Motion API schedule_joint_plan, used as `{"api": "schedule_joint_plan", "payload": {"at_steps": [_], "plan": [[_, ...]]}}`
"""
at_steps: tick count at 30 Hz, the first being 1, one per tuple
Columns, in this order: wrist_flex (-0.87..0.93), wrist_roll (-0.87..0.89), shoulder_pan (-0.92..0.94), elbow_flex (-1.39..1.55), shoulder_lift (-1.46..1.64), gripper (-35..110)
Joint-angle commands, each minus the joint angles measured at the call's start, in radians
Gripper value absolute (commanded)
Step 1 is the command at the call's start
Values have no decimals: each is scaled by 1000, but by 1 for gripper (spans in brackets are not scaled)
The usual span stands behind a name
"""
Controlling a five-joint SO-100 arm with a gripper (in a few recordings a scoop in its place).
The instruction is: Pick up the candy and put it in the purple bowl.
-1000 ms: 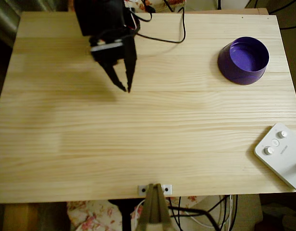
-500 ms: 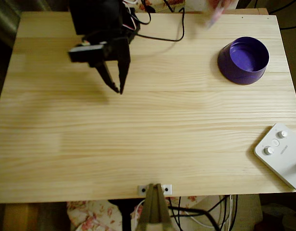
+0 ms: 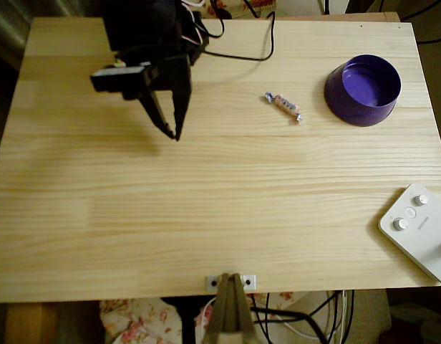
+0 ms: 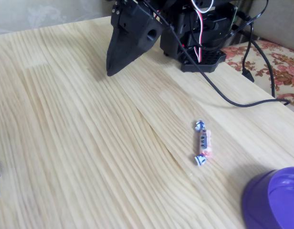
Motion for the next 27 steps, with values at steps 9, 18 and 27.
{"api": "schedule_joint_plan", "payload": {"at_steps": [9, 18, 27], "plan": [[-6, 37, 18, -25, 14, -1], [5, 72, 126, -28, 14, -1], [40, -117, 124, -230, 14, -1]]}}
